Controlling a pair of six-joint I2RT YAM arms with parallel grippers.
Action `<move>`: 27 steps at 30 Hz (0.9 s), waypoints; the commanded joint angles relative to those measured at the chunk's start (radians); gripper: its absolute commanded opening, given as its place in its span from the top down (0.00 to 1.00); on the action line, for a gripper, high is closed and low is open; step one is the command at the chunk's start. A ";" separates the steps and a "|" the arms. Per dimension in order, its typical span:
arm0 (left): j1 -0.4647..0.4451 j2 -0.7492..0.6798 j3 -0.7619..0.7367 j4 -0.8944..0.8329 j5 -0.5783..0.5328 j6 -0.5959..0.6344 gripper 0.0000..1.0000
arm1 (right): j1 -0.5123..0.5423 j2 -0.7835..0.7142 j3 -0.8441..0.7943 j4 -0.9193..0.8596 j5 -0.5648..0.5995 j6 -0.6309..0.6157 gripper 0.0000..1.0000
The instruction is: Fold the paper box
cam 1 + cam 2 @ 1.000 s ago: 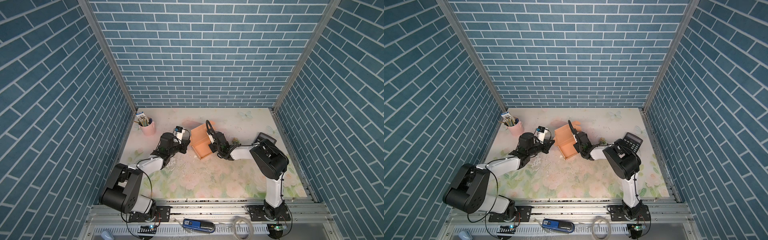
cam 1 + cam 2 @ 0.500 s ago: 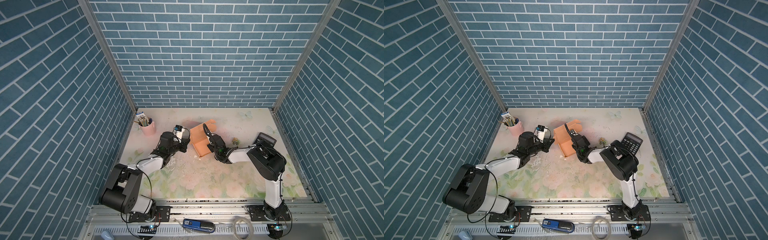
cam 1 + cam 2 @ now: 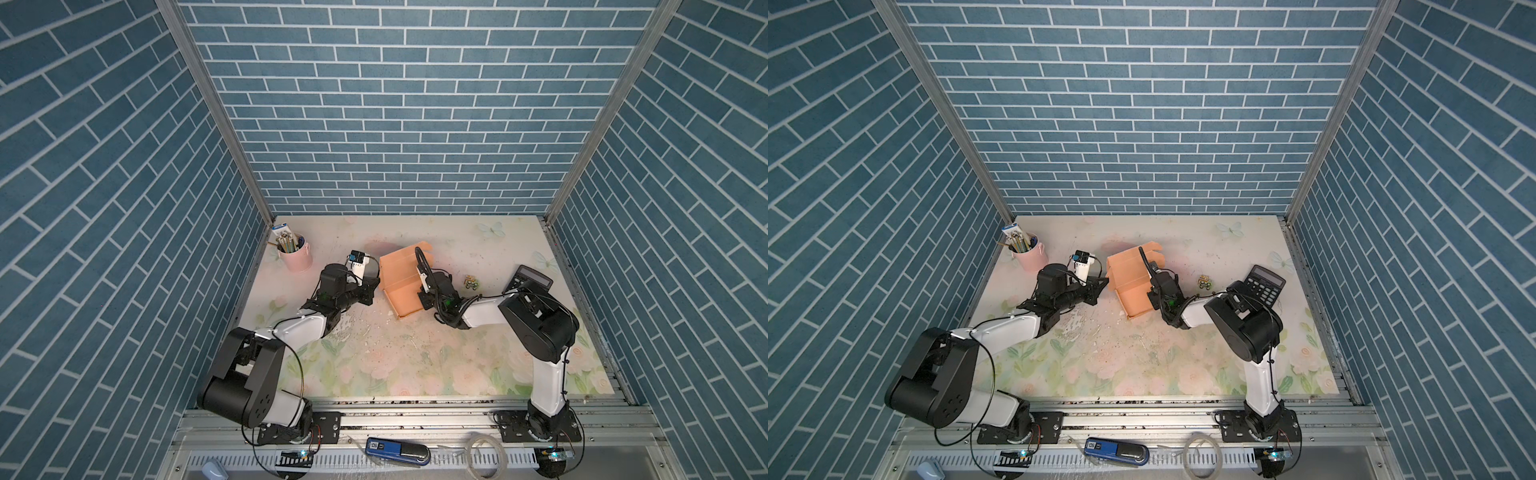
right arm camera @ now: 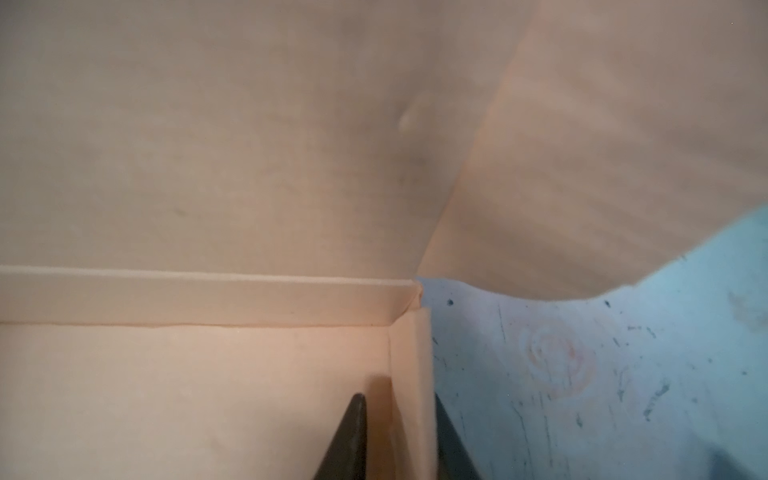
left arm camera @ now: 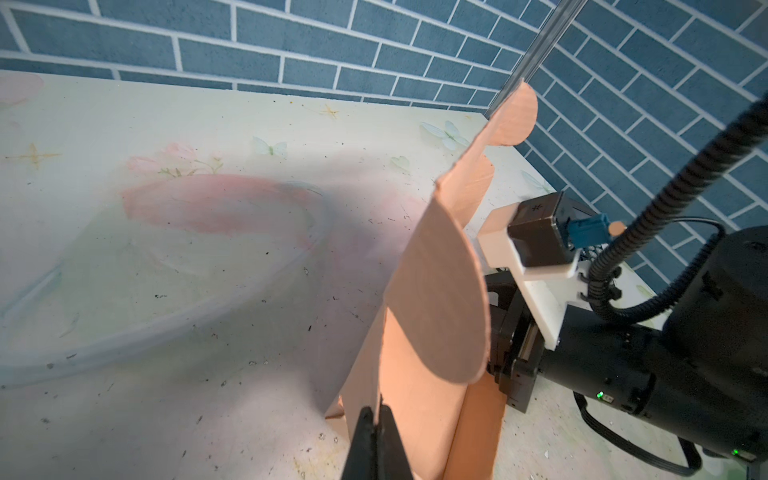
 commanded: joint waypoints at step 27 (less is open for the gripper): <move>-0.041 -0.040 -0.032 0.017 -0.100 0.033 1.00 | -0.205 -0.499 -0.153 -0.359 -0.042 0.352 0.45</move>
